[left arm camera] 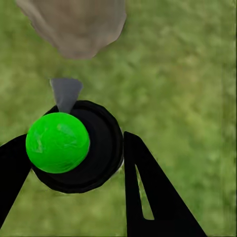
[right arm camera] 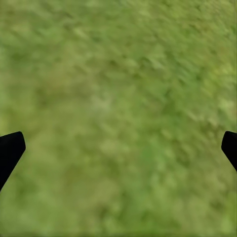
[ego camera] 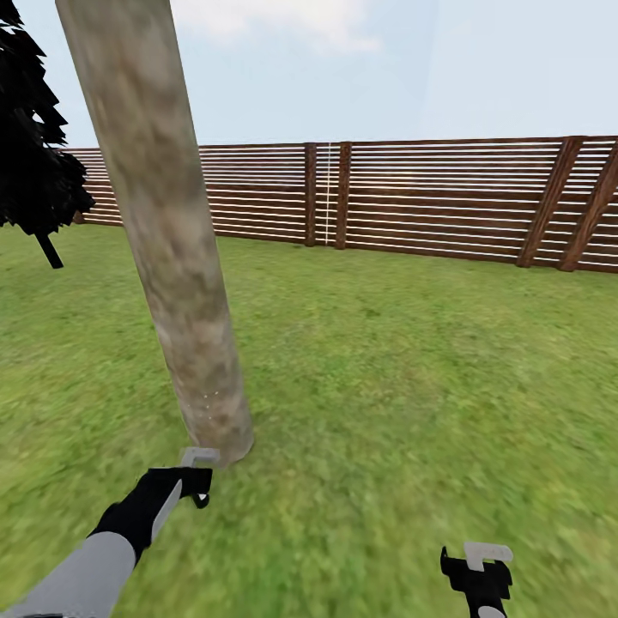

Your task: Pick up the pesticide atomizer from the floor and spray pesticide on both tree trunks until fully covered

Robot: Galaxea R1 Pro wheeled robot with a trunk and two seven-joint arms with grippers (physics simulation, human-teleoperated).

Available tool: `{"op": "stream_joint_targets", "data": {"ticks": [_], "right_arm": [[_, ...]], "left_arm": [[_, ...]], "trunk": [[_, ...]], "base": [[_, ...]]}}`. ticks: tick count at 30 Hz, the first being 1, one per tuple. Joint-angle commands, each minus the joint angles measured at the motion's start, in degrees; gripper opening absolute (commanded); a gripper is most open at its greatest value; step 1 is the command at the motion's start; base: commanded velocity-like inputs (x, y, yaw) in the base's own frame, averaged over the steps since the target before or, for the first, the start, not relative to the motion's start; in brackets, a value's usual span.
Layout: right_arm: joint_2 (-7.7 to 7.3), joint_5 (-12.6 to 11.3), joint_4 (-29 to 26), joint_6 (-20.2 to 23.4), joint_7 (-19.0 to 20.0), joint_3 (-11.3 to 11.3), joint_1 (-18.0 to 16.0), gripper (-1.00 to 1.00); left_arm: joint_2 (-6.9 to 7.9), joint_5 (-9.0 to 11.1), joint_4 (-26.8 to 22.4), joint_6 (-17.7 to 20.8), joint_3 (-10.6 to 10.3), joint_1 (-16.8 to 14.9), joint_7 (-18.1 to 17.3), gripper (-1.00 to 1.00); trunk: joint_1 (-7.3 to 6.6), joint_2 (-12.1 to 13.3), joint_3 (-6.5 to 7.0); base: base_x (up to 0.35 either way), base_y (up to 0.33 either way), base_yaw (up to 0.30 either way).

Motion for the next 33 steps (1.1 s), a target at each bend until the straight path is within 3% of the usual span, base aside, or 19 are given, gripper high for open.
{"op": "stream_joint_targets", "data": {"ticks": [1, 2, 3, 5, 6, 10, 11, 13, 15, 18, 19, 20, 21, 23, 25, 27, 29, 31, 33], "right_arm": [[0.00, 0.60, 0.08, -0.23, -0.22, -0.40, -0.06, 1.00], [0.00, 0.60, 0.07, -0.23, -0.24, -0.40, -0.06, 1.00], [0.00, 0.60, 0.06, -0.23, -0.25, -0.40, -0.06, 1.00], [-0.02, 0.60, 0.06, -0.23, -0.27, -0.45, -0.06, 1.00], [-0.05, 0.60, 0.06, -0.23, -0.28, -0.42, -0.06, 1.00], [-0.08, 0.60, 0.05, -0.23, -0.28, -0.42, -0.06, 1.00], [-0.08, 0.60, 0.05, -0.23, -0.28, -0.41, -0.06, 1.00], [-0.05, 0.60, 0.07, -0.23, -0.27, -0.40, -0.06, 1.00], [-0.01, 0.60, 0.12, -0.23, -0.26, -0.40, -0.06, 1.00], [0.00, 0.60, 0.14, -0.23, -0.22, -0.40, -0.06, 1.00], [0.00, 0.60, 0.14, -0.23, -0.23, -0.40, -0.06, 1.00], [0.00, 0.60, 0.14, -0.23, -0.20, -0.40, -0.06, 1.00], [0.00, 0.60, 0.14, -0.23, -0.20, -0.40, -0.06, 1.00], [0.00, 0.60, 0.14, -0.23, -0.19, -0.40, -0.06, 1.00], [0.00, 0.62, 0.14, -0.23, -0.19, -0.40, -0.06, 1.00], [0.00, 0.67, 0.14, -0.23, -0.19, -0.34, -0.06, 1.00], [0.00, 0.68, 0.14, -0.23, -0.19, -0.37, -0.06, 1.00], [0.00, 0.68, 0.14, -0.23, -0.19, -0.38, -0.06, 1.00], [0.00, 0.66, 0.14, -0.23, -0.19, -0.39, -0.06, 1.00]], "left_arm": [[-2.03, -0.90, -0.10, 0.79, 0.18, -0.59, -0.67, -1.00], [-3.59, -1.02, -0.08, 1.79, 0.14, -1.58, -0.78, -1.00], [-4.19, -1.06, -0.07, 2.67, 0.15, -2.25, -0.80, -1.00], [-4.40, -1.18, -0.12, 4.52, 0.26, -3.70, -0.76, -1.00], [-3.36, -1.22, -0.27, 5.06, 0.29, -4.18, -0.77, -1.00], [4.00, -0.83, -0.89, 6.62, 0.33, -4.61, -1.35, -1.00], [4.28, -0.84, -0.91, 6.79, 0.21, -4.57, -1.40, -1.00], [3.12, -0.83, -0.99, 6.97, -0.05, -4.69, -1.43, -1.00], [0.19, -1.07, -1.01, 7.10, -0.17, -5.25, -1.44, -1.00], [0.02, -1.14, -1.07, 10.18, -0.20, -7.34, -1.76, -1.00], [1.10, -1.21, -1.27, 11.20, -0.18, -7.79, -2.52, -1.00], [5.08, -1.05, -1.98, 12.05, -0.03, -8.15, -5.93, -1.00], [6.92, -1.16, -2.44, 12.21, 0.02, -8.25, -8.28, -1.00], [8.75, -1.23, -3.15, 12.32, 0.03, -8.30, -10.60, -1.00], [8.47, -1.30, -3.92, 12.53, -0.14, -8.24, -11.50, -1.00], [6.06, -1.40, -5.52, 14.26, -0.30, -8.29, -11.67, -1.00], [4.74, -1.42, -7.99, 16.41, -0.36, -8.30, -11.71, -1.00], [5.08, -1.58, -9.94, 17.87, -0.34, -8.34, -11.78, -1.00], [6.88, -1.69, -10.33, 18.16, -0.27, -8.38, -11.81, -1.00]], "trunk": [[-0.01, -0.02, -0.05], [-0.01, -0.02, -0.05], [-0.01, -0.02, -0.05], [-0.01, -0.02, -0.05], [-0.01, -0.02, -0.05], [-0.01, -0.02, -0.05], [-0.01, -0.02, -0.05], [-0.01, -0.02, -0.05], [-0.01, -0.02, -0.05], [-0.01, -0.02, -0.05], [-0.01, -0.02, -0.05], [-0.01, -0.02, -0.05], [-0.01, -0.02, -0.05], [-0.01, -0.02, -0.05], [-0.01, -0.02, -0.05], [-0.01, -0.02, -0.05], [-0.01, -0.02, -0.05], [-0.01, -0.02, -0.05], [-0.01, -0.02, -0.05]], "base": [[0.000, 0.000, 0.000], [0.000, 0.000, 0.000], [0.000, 0.000, 0.000], [0.000, 0.000, 0.000], [0.000, 0.000, 0.000], [0.000, 0.000, 0.000], [0.000, 0.000, 0.000], [0.000, 0.000, 0.000], [0.000, 0.000, 0.000], [0.000, 0.000, 0.000], [0.000, 0.000, 0.000], [0.000, 0.000, 0.000], [0.000, 0.000, 0.000], [0.000, 0.000, 0.000], [0.000, 0.000, 0.000], [0.000, 0.000, 0.000], [0.000, 0.000, 0.000], [0.000, 0.000, 0.000], [0.000, 0.000, 0.000]]}}
